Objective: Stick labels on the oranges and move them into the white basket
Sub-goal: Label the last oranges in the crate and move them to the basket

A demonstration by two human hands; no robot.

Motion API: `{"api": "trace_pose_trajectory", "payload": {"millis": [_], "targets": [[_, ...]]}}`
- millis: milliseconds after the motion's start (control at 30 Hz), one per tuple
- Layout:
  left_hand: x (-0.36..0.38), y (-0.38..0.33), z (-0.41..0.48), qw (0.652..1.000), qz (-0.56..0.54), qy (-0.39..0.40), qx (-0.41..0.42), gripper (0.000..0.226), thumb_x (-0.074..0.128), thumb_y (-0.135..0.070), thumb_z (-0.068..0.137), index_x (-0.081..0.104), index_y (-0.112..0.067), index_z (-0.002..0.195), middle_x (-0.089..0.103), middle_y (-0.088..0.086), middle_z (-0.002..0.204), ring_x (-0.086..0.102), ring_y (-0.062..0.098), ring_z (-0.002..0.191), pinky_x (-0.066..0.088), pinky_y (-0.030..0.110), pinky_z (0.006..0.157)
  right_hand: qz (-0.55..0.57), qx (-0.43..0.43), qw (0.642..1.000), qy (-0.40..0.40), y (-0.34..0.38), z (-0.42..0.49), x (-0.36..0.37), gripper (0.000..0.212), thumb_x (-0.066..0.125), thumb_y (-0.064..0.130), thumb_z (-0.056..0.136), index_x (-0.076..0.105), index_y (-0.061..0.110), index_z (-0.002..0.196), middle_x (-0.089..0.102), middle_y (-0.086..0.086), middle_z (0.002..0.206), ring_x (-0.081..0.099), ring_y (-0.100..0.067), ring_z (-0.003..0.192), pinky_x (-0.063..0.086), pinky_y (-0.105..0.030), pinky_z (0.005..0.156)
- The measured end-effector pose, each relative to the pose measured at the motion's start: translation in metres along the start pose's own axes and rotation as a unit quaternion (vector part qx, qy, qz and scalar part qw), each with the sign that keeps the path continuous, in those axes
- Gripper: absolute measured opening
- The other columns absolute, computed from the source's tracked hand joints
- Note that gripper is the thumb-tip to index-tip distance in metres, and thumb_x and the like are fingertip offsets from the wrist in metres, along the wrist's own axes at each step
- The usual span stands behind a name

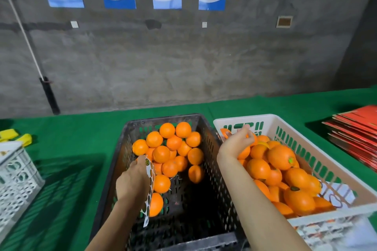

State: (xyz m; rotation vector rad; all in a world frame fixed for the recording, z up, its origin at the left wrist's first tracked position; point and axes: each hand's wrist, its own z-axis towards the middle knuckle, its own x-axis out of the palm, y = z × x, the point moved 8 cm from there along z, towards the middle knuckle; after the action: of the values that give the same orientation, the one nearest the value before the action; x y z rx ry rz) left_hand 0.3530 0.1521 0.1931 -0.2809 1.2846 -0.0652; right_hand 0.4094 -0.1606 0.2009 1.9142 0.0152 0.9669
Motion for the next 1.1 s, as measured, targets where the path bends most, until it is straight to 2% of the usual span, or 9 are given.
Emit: {"api": "trace_pose_trajectory", "payload": {"millis": [100,233,400,467,533,733,833,933,1100], "targets": [[-0.001,0.000,0.000,1.000,0.001,-0.007,0.001,0.024,0.040,-0.006,0.098,0.042,-0.020,0.118,0.064,0.002,0.102,0.065,0.026,0.077,0.041,0.034,0.058,-0.059,-0.002,0.998,0.010,-0.002,0.001,0.001,0.048,0.041,0.044,0.104,0.039,0.014,0.142,0.051,-0.009,0.137,0.056,-0.027,0.117,0.051,-0.043,0.095],[-0.003,-0.002,0.001,1.000,-0.009,-0.023,0.006,0.027,0.040,-0.009,0.100,0.042,-0.020,0.125,0.063,0.001,0.101,0.064,0.027,0.076,0.044,0.034,0.059,-0.207,-0.142,0.963,0.098,0.001,-0.018,0.017,0.028,0.042,0.032,0.104,0.054,0.014,0.122,0.058,0.000,0.110,0.057,-0.020,0.104,0.045,-0.034,0.087],[-0.002,0.007,0.007,0.970,-0.221,-0.030,-0.092,0.025,0.034,-0.020,0.102,0.055,-0.016,0.113,0.066,0.009,0.089,0.061,0.034,0.077,0.048,0.038,0.067,-0.452,-0.270,0.752,0.397,-0.054,-0.073,0.052,0.019,0.046,0.027,0.103,0.062,0.024,0.113,0.062,0.006,0.109,0.057,-0.013,0.098,0.047,-0.033,0.080],[0.003,0.010,0.012,0.937,-0.329,-0.006,-0.115,0.032,0.035,-0.011,0.099,0.060,-0.015,0.080,0.061,0.010,0.066,0.056,0.035,0.060,0.047,0.040,0.058,-0.507,-0.273,0.646,0.501,-0.082,-0.094,0.055,0.024,0.048,0.026,0.102,0.061,0.023,0.122,0.059,0.004,0.122,0.055,-0.016,0.108,0.046,-0.033,0.086],[0.009,0.012,0.012,0.915,-0.379,0.025,-0.133,0.038,0.035,-0.003,0.094,0.038,-0.018,0.059,0.041,-0.001,0.045,0.036,0.022,0.045,0.031,0.031,0.049,-0.525,-0.273,0.597,0.542,-0.097,-0.106,0.052,0.028,0.050,0.029,0.102,0.059,0.023,0.128,0.056,0.005,0.127,0.051,-0.015,0.115,0.045,-0.033,0.094],[0.017,0.014,0.009,0.864,-0.462,0.090,-0.178,0.030,0.038,-0.002,0.094,0.048,-0.008,0.067,0.053,-0.001,0.046,0.045,0.007,0.035,0.035,0.017,0.036,-0.517,-0.309,0.559,0.570,-0.102,-0.125,0.050,0.032,0.057,0.039,0.098,0.062,0.024,0.126,0.057,0.008,0.122,0.050,-0.015,0.116,0.045,-0.035,0.095],[0.022,0.014,0.010,0.828,-0.516,0.109,-0.188,0.025,0.042,-0.004,0.096,0.065,0.001,0.090,0.070,0.022,0.076,0.067,0.029,0.064,0.058,0.037,0.061,-0.503,-0.327,0.540,0.590,-0.104,-0.134,0.049,0.030,0.065,0.041,0.094,0.068,0.025,0.120,0.057,0.008,0.118,0.050,-0.016,0.114,0.043,-0.034,0.096],[0.025,0.015,0.010,0.809,-0.540,0.117,-0.200,0.025,0.045,-0.009,0.099,0.069,-0.005,0.101,0.072,0.026,0.094,0.070,0.043,0.088,0.056,0.061,0.086,-0.496,-0.308,0.550,0.597,-0.105,-0.136,0.050,0.033,0.068,0.040,0.092,0.068,0.027,0.122,0.057,0.010,0.120,0.050,-0.013,0.113,0.044,-0.032,0.096],[0.034,0.021,0.008,0.769,-0.576,0.111,-0.253,0.024,0.050,-0.021,0.102,0.069,-0.011,0.090,0.074,0.023,0.092,0.071,0.038,0.090,0.054,0.060,0.092,-0.501,-0.289,0.566,0.587,-0.103,-0.135,0.049,0.037,0.068,0.041,0.093,0.067,0.026,0.126,0.059,0.011,0.118,0.054,-0.009,0.108,0.049,-0.033,0.090]]}}
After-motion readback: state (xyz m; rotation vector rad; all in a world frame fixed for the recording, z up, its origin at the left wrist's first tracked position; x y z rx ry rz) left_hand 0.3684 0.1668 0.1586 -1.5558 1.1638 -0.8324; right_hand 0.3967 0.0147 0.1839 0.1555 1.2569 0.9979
